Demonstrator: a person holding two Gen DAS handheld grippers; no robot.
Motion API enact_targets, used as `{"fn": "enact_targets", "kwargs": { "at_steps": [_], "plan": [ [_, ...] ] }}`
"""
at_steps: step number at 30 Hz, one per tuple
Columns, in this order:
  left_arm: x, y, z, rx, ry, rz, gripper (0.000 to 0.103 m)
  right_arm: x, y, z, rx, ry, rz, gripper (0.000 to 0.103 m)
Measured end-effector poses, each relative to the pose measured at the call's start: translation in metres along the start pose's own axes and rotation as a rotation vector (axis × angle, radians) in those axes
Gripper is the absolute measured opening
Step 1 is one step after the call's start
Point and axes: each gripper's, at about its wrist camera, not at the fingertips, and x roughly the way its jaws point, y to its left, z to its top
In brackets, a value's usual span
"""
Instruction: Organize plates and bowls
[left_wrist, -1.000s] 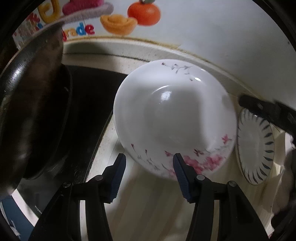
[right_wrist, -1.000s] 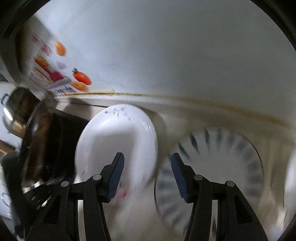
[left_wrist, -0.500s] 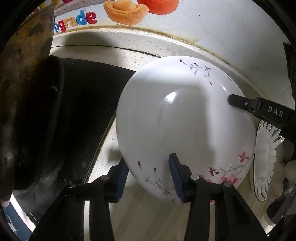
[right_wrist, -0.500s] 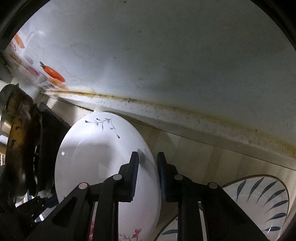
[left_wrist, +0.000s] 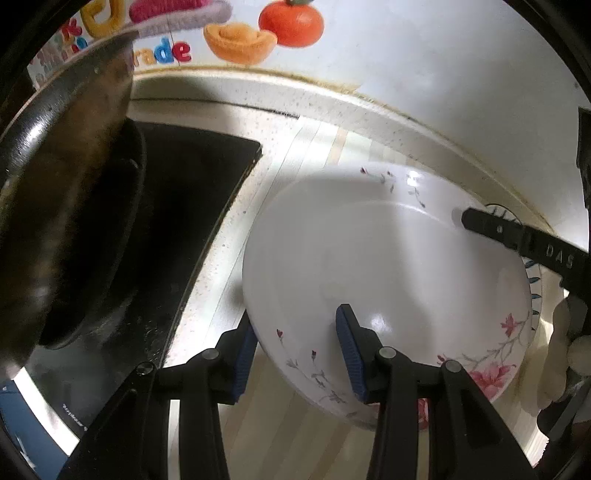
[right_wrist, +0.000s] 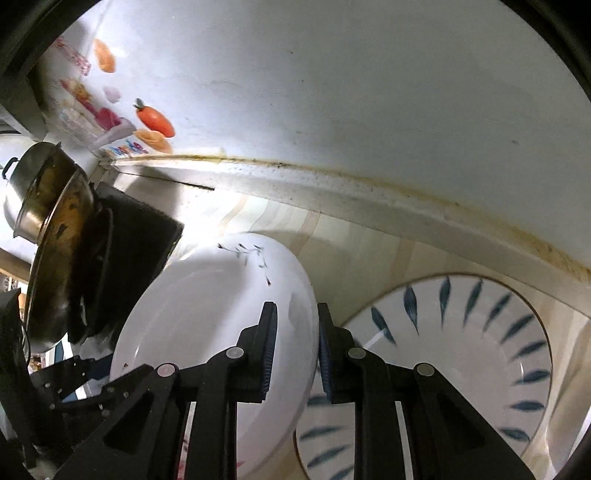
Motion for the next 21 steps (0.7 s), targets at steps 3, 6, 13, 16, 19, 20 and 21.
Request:
{"fn": "enact_targets", "kwargs": {
  "at_steps": [3, 6, 13, 16, 19, 20, 21],
  "plan": [
    [-0.017, -0.003, -0.003, 0.012, -0.02, -0.01, 0.04, -0.018, -0.001, -0.011, 0.002, -0.008, 0.001, 0.023],
    [-0.029, -0.005, -0.003, 0.032, -0.039, -0.021, 0.04, -0.042, -0.004, -0.028, 0.016, -0.025, 0.012, 0.023],
    [-0.073, -0.032, -0.031, 0.102, -0.065, -0.057, 0.04, -0.112, -0.008, -0.077, 0.048, -0.075, 0.02, 0.023],
    [-0.091, -0.046, -0.05, 0.145, -0.072, -0.072, 0.04, -0.143, -0.012, -0.105, 0.06, -0.091, 0.013, 0.023],
    [-0.1, -0.058, -0.064, 0.18, -0.069, -0.097, 0.04, -0.173, -0.015, -0.137, 0.072, -0.101, 0.001, 0.022],
    [-0.104, -0.062, -0.07, 0.196, -0.069, -0.104, 0.04, -0.183, -0.017, -0.149, 0.082, -0.106, -0.001, 0.022],
    [-0.107, -0.067, -0.076, 0.212, -0.065, -0.112, 0.04, -0.193, -0.019, -0.163, 0.093, -0.11, -0.002, 0.022]
  ]
}}
